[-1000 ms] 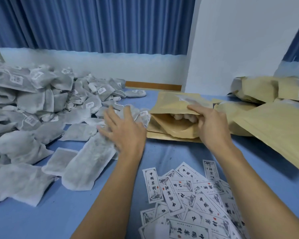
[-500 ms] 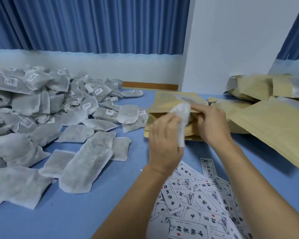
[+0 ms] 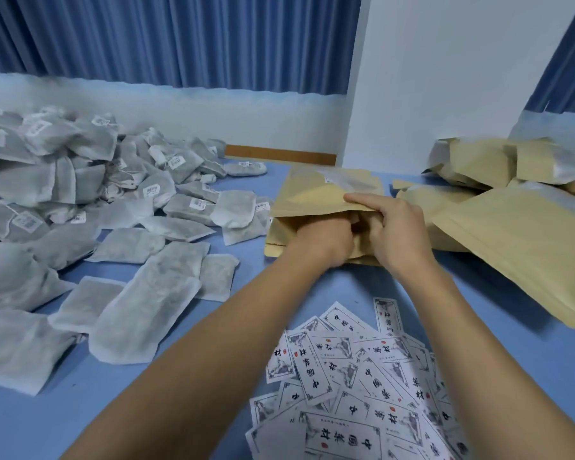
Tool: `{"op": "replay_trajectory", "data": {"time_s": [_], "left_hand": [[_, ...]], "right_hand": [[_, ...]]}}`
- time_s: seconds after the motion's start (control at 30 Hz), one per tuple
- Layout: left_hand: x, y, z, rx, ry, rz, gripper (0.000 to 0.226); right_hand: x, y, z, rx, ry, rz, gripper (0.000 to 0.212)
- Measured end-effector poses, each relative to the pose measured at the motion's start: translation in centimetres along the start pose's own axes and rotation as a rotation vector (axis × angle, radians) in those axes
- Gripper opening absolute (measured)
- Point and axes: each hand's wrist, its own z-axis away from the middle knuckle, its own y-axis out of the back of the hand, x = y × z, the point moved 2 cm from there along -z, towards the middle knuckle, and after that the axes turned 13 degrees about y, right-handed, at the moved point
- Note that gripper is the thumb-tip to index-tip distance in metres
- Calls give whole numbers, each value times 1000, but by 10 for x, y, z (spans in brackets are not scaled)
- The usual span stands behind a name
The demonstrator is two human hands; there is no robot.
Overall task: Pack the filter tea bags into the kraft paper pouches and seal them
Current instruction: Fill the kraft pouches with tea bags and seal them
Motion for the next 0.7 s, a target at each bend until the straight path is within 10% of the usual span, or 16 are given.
{"op": "replay_trajectory", "data": {"time_s": [0.2, 0.3, 0.5, 0.7], "left_hand": [[-31, -10, 63, 424, -365, 335, 22], [-66, 2, 80, 684, -186, 275, 14], [-120, -7, 80, 420, 357, -90, 26], [-125, -15, 76, 309, 354, -122, 48]], "right_hand": [[2, -7, 1, -13, 24, 29, 56], [3, -7, -1, -23, 19, 42, 56], [0, -9, 2, -25, 16, 51, 56], [1, -9, 1, -28, 21, 57, 56]]}}
